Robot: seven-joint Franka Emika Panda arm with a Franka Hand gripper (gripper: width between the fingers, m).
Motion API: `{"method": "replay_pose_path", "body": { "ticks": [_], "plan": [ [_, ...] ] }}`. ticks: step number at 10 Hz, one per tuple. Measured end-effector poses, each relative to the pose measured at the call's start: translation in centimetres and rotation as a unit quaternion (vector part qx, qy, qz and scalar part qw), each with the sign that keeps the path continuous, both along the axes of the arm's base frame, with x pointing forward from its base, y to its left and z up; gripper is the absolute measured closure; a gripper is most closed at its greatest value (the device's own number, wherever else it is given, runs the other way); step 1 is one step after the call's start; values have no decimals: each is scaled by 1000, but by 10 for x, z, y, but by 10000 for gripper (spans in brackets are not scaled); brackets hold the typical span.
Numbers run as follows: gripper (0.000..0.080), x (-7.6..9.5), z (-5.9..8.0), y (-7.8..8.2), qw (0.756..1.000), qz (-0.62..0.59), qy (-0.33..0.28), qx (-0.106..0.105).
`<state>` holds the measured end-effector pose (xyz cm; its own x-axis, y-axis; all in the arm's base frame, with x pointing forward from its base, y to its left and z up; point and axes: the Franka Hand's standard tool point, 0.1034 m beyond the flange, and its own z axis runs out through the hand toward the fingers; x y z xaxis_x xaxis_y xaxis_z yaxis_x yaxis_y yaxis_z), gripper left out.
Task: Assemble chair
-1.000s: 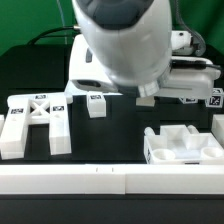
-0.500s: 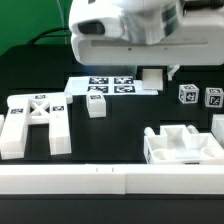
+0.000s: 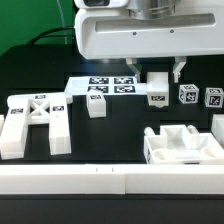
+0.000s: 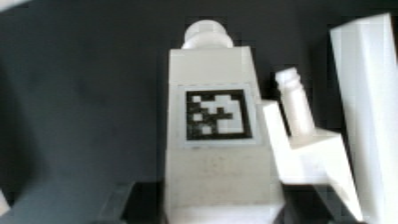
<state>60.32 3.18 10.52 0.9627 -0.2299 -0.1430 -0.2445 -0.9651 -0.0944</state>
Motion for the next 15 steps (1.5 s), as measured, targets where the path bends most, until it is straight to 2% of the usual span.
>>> {"method": "replay_pose_path", "body": {
  "ticks": [1,2,5,8,9,10,12,13,14,15],
  "plan": [
    [511,1,6,2,1000,3,-18,-5],
    [511,10,20,7,999,15,-51,-13],
    [511,22,45,16,999,23,-40,-5],
    [511,24,40,14,998,21,-57,-8],
    [511,30,40,16,996,20,-81,-12],
    [511,43,44,23,989,37,-143,-30],
    [511,58,52,31,973,54,-220,-42],
    [511,62,53,31,958,49,-279,-51],
    [511,56,47,32,953,50,-293,-54],
    [511,59,48,32,947,49,-312,-57]
  ]
}}
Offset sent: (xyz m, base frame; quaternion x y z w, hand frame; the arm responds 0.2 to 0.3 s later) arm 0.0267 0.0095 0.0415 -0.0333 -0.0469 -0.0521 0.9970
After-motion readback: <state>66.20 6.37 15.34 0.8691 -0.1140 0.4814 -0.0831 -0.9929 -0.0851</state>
